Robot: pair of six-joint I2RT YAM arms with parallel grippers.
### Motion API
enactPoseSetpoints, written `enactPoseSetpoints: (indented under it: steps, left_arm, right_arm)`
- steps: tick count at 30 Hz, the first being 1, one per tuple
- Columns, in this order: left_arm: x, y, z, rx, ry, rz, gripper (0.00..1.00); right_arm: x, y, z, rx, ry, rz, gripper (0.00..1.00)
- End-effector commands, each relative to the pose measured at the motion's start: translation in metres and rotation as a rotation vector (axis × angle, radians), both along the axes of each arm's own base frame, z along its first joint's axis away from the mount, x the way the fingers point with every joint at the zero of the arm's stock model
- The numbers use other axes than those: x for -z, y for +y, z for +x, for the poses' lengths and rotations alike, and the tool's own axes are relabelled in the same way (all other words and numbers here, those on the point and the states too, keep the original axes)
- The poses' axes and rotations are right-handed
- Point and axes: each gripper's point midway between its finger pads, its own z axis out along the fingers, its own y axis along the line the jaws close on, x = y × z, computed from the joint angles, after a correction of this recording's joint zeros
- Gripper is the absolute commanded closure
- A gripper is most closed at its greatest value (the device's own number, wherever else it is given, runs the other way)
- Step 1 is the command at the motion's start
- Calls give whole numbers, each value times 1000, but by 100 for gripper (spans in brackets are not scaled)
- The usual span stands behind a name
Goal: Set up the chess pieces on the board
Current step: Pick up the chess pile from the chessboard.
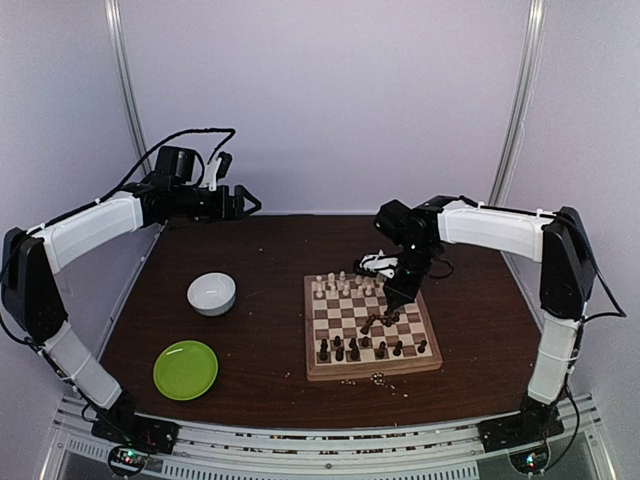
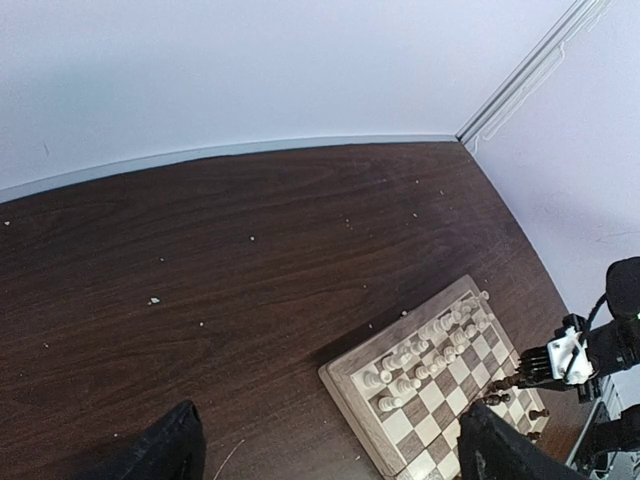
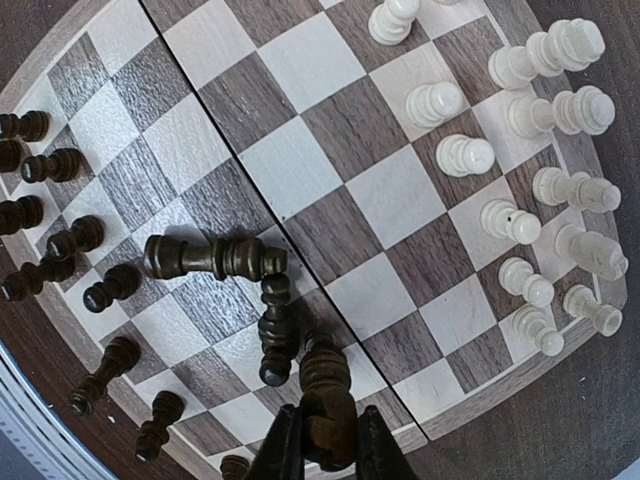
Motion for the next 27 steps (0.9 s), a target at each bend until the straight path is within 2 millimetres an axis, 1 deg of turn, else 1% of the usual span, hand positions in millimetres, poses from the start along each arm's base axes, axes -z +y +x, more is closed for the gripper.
enactPoseSetpoints:
  steps: [1,5,10,13,15,16,17,19,21,22,23,25,27]
  left_arm:
    - [-2,0,7,-3,-20,-23,10]
    - [-1,0,7,-3,-17,-23,10]
    - [-1,-1,8,-1,-14,-25,10]
    - [-3,-5,5,26,-27,-49,10]
    - [-6,-10,2,56,-55,-84,9]
    - [-13,-16,-1,90,-88,-123,6]
    - [-24,-20,-3,102,-136,-169,3]
    - [-33,-25,-9,92,-174,-227,2]
    - [-42,-35,-17,106,-211,-260,2]
    - [-48,-44,-23,130,-222,-284,2]
    - [-53,-57,-32,168,-228,-314,3]
    - [-62,-85,-51,256,-242,-370,8]
    - [-62,-109,-71,311,-260,-440,13]
  right_arm:
    - [-14,-3,-6,15,0,21,95]
    - [-17,-5,-8,13,-1,26,95]
    - [-27,-5,-11,13,-12,40,95]
    - [-41,-6,-13,12,-29,60,96]
    - [-54,-5,-15,11,-40,88,96]
    - [-62,-4,-16,13,-50,109,96]
    - [-70,-4,-16,15,-58,134,97]
    - [-87,-3,-18,19,-70,199,97]
    - [-105,-2,-18,26,-78,277,97]
    - [-114,-2,-18,33,-81,319,97]
    - [-126,-2,-17,40,-87,371,97]
    - [-144,0,-17,45,-82,468,97]
    - [-162,2,-17,50,-79,553,97]
